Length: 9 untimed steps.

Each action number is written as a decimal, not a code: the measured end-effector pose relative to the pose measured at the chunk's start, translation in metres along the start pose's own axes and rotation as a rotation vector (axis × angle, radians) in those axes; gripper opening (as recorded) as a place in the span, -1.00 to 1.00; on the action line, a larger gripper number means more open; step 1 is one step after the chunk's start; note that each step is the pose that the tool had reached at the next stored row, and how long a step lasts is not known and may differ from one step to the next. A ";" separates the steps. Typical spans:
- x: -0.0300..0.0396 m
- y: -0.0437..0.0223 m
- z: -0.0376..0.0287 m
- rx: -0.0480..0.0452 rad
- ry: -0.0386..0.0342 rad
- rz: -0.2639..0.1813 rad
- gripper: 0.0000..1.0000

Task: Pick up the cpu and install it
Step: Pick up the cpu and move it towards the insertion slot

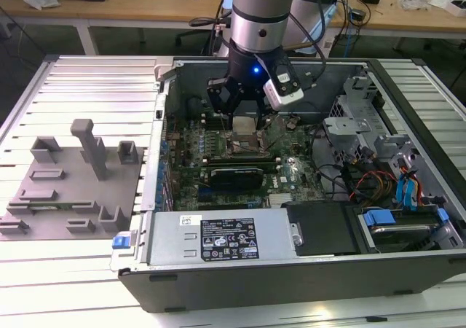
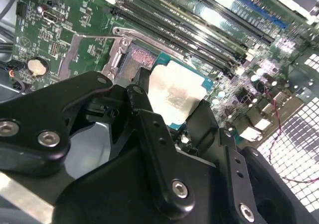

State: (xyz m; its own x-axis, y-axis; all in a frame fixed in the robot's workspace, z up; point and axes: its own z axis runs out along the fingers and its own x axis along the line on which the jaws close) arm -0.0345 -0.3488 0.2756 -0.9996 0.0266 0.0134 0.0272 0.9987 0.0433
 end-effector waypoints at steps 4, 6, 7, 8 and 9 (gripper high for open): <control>0.0003 0.0052 0.0045 -0.0007 -0.0034 -0.002 0.09; 0.0005 0.0063 0.0062 -0.0010 -0.0060 -0.003 0.09; 0.0006 0.0069 0.0070 -0.0010 -0.0070 -0.004 0.09; 0.0007 0.0077 0.0080 -0.0015 -0.0076 -0.005 0.09; 0.0011 0.0086 0.0097 -0.0020 -0.0087 -0.006 0.09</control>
State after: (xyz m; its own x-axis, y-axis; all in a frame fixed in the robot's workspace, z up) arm -0.0355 -0.3398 0.2663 -0.9998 0.0213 0.0045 0.0215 0.9987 0.0454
